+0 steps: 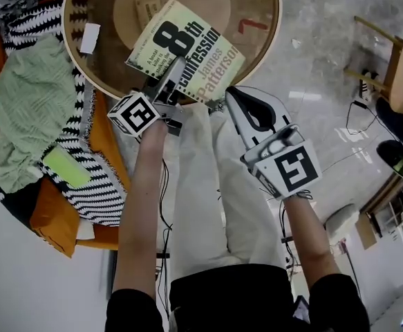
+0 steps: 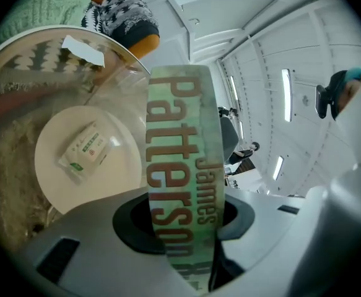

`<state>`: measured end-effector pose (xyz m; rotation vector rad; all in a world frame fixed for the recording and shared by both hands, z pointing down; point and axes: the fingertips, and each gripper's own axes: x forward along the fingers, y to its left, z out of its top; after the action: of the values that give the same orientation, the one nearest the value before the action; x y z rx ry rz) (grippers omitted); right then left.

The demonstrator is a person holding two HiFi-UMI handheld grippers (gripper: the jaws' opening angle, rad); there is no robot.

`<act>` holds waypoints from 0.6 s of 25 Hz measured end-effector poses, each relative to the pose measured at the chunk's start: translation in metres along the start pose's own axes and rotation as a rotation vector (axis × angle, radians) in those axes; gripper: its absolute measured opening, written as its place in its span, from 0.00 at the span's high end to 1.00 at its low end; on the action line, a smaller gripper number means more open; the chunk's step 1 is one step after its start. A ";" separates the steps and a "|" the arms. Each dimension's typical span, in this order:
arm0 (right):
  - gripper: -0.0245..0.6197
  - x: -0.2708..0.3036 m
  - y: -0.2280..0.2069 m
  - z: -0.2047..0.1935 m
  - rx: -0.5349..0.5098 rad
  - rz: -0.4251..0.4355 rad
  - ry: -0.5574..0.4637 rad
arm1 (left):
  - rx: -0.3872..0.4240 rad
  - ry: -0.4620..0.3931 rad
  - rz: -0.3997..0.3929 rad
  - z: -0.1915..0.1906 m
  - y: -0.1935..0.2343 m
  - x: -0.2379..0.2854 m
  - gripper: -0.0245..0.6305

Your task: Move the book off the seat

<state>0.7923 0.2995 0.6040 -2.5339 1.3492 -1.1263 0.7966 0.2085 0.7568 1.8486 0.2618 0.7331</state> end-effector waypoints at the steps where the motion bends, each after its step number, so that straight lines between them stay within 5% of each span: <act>1: 0.94 0.002 0.001 0.001 0.005 0.000 -0.003 | -0.009 0.005 -0.001 0.002 0.002 0.002 0.71; 15: 0.94 0.008 0.000 -0.005 0.046 -0.022 0.010 | -0.071 0.073 0.059 0.005 0.028 0.014 0.70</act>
<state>0.7914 0.2949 0.6124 -2.5199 1.2855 -1.1610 0.8063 0.2005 0.7860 1.7704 0.2266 0.8412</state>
